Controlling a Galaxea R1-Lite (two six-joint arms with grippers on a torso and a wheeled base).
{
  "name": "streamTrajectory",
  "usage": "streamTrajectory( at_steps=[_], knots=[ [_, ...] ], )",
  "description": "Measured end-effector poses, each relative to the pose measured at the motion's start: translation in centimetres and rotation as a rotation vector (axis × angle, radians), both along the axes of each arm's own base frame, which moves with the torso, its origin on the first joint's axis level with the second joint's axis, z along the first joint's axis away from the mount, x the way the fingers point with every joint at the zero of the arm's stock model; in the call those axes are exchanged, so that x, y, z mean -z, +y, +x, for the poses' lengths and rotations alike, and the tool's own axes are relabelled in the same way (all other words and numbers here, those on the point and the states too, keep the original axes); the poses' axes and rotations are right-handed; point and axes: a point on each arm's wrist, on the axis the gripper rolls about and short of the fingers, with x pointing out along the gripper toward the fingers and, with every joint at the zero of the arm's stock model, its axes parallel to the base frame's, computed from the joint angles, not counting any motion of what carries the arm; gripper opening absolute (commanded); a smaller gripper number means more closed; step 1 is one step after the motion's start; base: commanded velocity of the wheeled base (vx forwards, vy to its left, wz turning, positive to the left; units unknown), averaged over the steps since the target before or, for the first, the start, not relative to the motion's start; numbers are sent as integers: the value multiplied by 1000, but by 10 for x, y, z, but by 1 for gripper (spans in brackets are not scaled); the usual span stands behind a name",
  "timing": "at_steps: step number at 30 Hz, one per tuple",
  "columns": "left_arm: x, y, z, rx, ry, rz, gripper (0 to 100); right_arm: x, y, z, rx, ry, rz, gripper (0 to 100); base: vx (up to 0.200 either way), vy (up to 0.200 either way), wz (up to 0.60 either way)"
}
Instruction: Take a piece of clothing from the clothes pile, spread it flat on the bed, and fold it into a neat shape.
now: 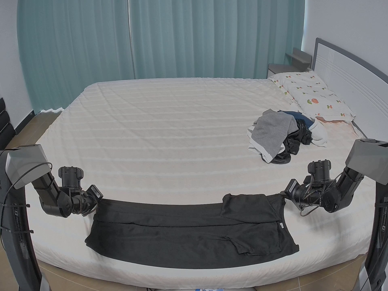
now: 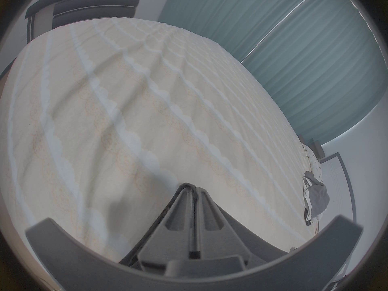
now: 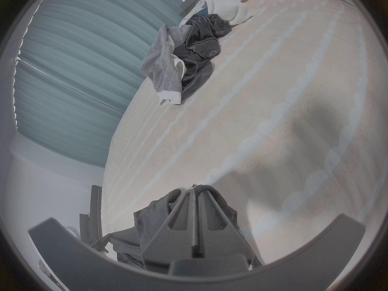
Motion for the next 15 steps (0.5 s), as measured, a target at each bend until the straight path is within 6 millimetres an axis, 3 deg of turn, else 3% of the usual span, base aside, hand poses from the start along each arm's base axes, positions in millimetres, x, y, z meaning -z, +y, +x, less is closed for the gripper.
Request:
streamTrajectory(
  at_steps=[12,13,14,15],
  knots=[
    [2,0,-1,2,7,3,0,6,3,0,-3,13,-1,0,0,0,0],
    [2,0,0,2,6,3,0,6,3,-1,-3,17,0,100,0,0,0],
    [2,0,0,2,6,3,100,7,3,-1,-3,20,0,100,0,0,0],
    [2,0,0,3,6,2,100,8,3,-2,-3,22,2,100,0,0,0]
  ],
)
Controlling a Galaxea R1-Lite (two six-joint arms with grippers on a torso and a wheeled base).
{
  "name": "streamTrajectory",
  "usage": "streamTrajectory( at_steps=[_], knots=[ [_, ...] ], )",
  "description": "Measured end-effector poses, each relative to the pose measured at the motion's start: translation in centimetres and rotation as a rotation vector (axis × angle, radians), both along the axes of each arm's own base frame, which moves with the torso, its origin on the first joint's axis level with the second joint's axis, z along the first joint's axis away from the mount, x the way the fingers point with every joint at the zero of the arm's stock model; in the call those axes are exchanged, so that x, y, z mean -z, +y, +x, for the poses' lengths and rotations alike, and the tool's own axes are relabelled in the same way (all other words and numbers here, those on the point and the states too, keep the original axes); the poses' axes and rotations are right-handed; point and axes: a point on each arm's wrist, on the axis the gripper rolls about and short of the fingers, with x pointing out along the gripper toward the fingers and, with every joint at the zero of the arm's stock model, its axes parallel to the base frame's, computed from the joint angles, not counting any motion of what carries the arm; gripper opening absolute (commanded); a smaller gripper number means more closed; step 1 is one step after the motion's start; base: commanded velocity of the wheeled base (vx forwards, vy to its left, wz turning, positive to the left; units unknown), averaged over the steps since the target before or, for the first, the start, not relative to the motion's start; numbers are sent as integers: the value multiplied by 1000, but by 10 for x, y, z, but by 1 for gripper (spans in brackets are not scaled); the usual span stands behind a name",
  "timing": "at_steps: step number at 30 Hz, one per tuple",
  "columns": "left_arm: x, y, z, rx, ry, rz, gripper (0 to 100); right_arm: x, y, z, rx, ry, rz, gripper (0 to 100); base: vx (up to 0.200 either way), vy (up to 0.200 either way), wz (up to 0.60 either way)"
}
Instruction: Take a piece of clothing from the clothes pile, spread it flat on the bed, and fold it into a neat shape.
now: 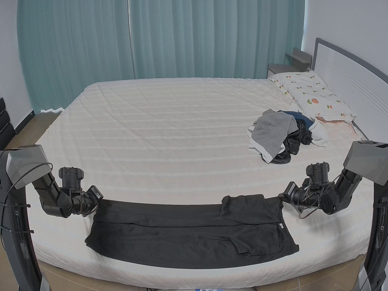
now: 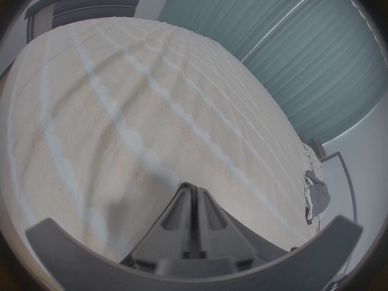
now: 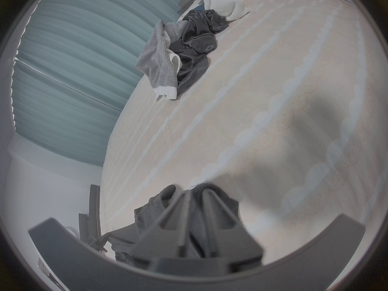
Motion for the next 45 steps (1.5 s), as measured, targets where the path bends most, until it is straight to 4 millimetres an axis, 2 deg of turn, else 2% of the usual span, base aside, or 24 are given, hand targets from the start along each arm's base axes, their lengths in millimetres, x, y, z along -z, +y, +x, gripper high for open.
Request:
streamTrajectory(
  at_steps=[12,20,33,45],
  knots=[
    [0,1,-2,-1,4,-15,100,3,5,-8,57,32,-13,100,0,0,0],
    [-9,5,-4,-18,-12,-18,100,-17,6,-19,93,1,-37,100,0,0,0],
    [-32,14,-29,-52,-22,-17,100,-38,13,-34,90,-92,-25,100,0,0,0],
    [-34,11,-32,-71,-21,-47,100,-63,4,-40,69,-163,-50,100,-167,0,0]
  ],
)
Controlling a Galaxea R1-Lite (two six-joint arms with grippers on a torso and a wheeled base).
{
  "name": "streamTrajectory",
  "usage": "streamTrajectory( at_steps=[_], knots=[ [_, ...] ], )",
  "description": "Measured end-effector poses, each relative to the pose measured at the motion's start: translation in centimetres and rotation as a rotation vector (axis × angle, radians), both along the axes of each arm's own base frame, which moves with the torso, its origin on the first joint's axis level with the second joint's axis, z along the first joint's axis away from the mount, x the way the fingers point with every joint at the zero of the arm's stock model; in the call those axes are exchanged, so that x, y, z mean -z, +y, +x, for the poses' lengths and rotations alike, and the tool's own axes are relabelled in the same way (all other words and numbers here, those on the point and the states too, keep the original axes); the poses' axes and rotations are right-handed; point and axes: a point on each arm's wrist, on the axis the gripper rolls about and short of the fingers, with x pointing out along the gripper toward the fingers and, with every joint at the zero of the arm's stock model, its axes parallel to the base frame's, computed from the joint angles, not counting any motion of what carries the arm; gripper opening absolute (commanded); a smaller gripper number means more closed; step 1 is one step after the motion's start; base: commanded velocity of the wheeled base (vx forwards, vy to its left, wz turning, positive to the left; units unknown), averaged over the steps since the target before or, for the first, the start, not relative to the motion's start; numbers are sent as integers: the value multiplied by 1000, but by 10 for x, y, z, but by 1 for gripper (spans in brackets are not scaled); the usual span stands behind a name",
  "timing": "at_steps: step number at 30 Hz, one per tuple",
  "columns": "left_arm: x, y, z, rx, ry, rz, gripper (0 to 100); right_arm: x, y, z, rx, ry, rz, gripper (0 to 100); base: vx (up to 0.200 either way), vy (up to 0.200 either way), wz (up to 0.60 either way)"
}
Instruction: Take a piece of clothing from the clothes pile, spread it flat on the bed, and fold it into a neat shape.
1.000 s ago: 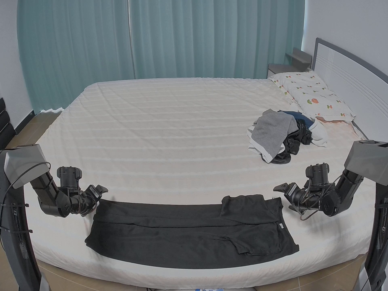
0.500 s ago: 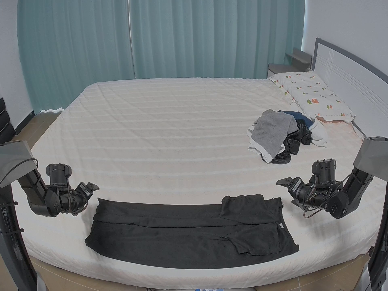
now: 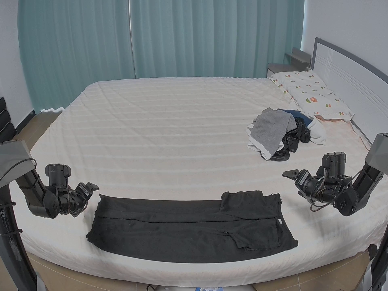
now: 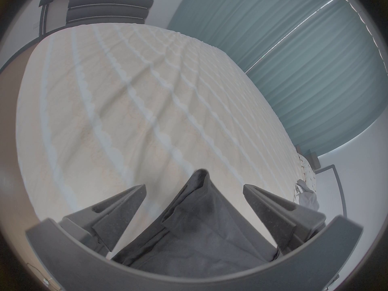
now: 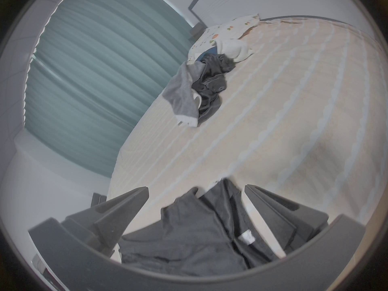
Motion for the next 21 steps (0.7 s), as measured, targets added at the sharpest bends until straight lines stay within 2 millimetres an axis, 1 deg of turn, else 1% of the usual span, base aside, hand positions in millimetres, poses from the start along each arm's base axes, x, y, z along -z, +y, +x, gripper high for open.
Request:
streamTrajectory(
  at_steps=[7,11,15,21],
  knots=[
    [-2,0,0,2,-6,0,100,2,19,-6,-132,0,-31,100,0,0,0],
    [-2,-1,0,5,-9,-2,100,7,28,-2,-221,4,-24,100,0,0,0],
    [-2,-3,0,9,-8,-3,100,18,34,7,-264,9,-41,100,0,0,0],
    [-2,-8,0,23,-7,-5,100,43,42,35,-308,7,-88,100,0,0,0]
  ],
)
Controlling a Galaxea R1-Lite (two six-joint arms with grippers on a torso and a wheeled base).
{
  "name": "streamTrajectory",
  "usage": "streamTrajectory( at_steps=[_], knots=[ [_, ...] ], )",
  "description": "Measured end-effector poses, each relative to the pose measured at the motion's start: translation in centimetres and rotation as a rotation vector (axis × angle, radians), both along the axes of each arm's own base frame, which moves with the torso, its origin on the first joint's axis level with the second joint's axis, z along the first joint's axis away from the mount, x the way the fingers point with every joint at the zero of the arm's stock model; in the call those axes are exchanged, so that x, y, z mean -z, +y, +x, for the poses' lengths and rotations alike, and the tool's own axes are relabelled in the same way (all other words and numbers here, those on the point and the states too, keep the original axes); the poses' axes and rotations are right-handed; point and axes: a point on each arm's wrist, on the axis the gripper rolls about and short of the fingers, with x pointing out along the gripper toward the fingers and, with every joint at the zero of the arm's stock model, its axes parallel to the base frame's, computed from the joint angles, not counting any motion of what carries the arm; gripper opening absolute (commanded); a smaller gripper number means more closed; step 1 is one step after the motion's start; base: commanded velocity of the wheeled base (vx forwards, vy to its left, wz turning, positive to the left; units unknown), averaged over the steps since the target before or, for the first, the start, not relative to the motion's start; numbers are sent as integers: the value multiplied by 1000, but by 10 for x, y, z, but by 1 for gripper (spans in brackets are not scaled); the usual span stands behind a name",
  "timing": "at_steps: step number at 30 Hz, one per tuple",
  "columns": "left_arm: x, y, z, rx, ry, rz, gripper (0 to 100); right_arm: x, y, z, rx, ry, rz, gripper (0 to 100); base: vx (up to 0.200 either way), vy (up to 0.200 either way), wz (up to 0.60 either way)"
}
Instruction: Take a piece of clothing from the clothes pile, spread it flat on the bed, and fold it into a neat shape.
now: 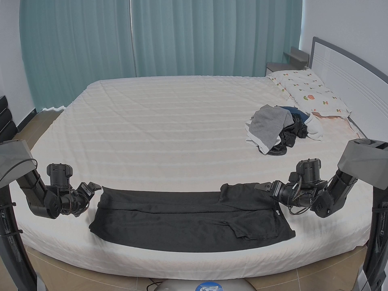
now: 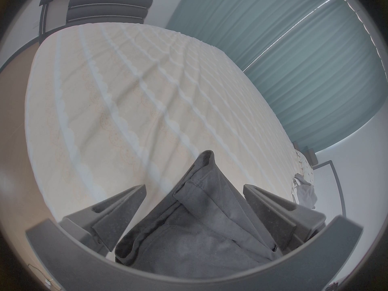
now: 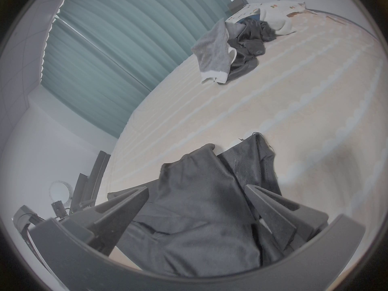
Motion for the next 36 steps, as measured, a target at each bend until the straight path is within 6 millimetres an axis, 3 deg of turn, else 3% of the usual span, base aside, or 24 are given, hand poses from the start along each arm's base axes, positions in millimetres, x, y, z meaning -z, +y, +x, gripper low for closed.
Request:
streamTrajectory(
  at_steps=[9,10,19,30,31,36],
  knots=[
    [-1,-13,-1,29,1,-11,100,28,8,28,-21,27,-26,100,0,0,0],
    [-1,-14,-1,31,1,-10,100,30,8,29,-23,32,-28,0,0,0,0],
    [-3,-15,-1,36,-3,-8,100,45,5,18,-78,57,-109,0,0,0,0],
    [-5,-19,1,49,-9,-3,100,33,-13,1,-78,73,-115,0,0,0,0],
    [-5,-19,1,51,-10,-3,100,33,-14,0,-84,74,-117,100,0,0,0],
    [-6,-23,6,82,-20,17,100,33,-16,-2,-86,77,-117,100,0,0,0]
  ],
)
